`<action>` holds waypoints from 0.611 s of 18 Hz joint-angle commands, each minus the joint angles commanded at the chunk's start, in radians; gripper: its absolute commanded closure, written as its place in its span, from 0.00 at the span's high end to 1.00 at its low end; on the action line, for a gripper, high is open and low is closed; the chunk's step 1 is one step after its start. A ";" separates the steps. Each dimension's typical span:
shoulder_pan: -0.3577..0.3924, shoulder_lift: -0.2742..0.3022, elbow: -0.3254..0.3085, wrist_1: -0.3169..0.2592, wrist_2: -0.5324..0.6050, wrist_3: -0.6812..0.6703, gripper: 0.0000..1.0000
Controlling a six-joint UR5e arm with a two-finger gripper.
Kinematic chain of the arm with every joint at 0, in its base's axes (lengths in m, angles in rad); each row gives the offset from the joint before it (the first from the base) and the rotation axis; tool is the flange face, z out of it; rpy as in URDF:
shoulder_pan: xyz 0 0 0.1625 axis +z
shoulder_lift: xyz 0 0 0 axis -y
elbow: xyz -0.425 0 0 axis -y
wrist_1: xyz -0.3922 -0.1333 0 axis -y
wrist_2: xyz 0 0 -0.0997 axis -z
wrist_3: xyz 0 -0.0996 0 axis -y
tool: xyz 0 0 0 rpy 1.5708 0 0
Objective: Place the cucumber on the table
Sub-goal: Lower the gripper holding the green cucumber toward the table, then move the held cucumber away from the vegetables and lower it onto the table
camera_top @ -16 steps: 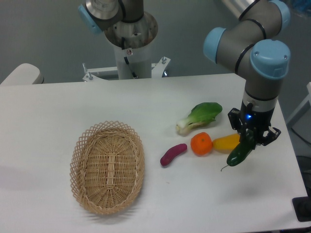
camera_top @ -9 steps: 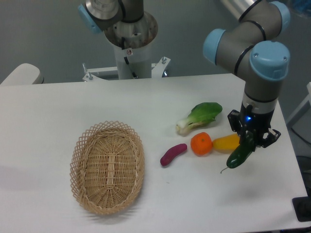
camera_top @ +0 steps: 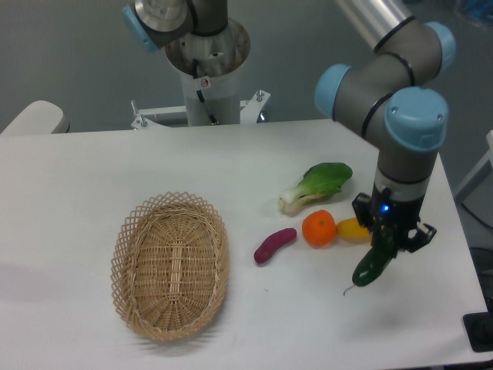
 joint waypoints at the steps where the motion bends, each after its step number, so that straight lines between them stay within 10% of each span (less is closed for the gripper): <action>1: -0.012 -0.012 -0.002 0.020 0.000 -0.019 0.25; 11: -0.127 -0.117 -0.032 0.095 0.049 -0.385 0.26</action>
